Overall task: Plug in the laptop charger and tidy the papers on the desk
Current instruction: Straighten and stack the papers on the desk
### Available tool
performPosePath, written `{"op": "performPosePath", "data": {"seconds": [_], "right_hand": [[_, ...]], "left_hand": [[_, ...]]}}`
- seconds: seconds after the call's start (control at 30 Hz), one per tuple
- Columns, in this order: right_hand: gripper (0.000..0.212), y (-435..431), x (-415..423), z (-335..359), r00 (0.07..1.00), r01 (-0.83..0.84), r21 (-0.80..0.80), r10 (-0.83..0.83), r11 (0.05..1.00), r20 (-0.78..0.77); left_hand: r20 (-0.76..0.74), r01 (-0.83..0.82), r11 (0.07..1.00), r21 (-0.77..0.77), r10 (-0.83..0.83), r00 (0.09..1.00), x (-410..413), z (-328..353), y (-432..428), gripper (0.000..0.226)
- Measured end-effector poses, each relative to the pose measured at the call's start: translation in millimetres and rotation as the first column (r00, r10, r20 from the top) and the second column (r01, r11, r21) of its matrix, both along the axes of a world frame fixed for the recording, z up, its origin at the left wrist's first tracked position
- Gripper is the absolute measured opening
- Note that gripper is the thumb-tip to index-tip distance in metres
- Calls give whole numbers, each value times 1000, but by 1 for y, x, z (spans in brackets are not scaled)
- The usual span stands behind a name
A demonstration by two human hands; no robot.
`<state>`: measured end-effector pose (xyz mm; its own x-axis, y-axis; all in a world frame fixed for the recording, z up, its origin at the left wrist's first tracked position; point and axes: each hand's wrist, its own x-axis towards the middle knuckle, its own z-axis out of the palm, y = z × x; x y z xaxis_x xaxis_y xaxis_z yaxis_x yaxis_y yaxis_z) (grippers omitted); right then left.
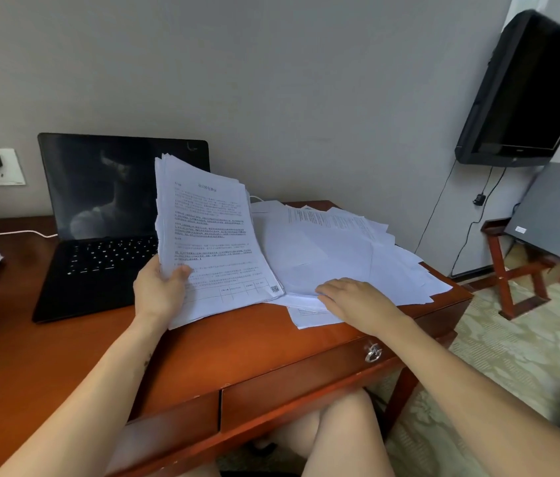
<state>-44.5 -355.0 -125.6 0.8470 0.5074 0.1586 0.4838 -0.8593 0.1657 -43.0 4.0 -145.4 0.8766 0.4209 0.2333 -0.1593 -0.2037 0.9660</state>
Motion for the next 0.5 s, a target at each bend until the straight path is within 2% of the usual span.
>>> {"op": "performPosePath", "data": {"seconds": [0.13,0.2,0.27,0.33,0.43,0.5], "right_hand": [[27,-4,-4,7,997,39,-88,-33,995,72],[27,-6,-7,10,986,104,-10,-102,995,129],[15,-12,-3,9,967,182,163,-206,970,148],[8,-19,-2,13,945,241,370,-303,897,121],[24,-25,-5,15,928,230,690,-368,686,57],[28,-23,-7,15,932,195,798,-360,570,29]], "left_hand": [[9,4,1000,-31,-4,1000,0,-2,1,20],[15,12,998,-64,-11,1000,-1,-2,1,24],[21,11,995,-97,-10,1000,-2,-1,1,27],[18,13,994,-110,-11,1000,-3,-1,0,28],[-4,28,993,-113,-29,1000,-4,-1,-1,27],[1,67,990,-125,-68,998,-6,0,-5,29]]}}
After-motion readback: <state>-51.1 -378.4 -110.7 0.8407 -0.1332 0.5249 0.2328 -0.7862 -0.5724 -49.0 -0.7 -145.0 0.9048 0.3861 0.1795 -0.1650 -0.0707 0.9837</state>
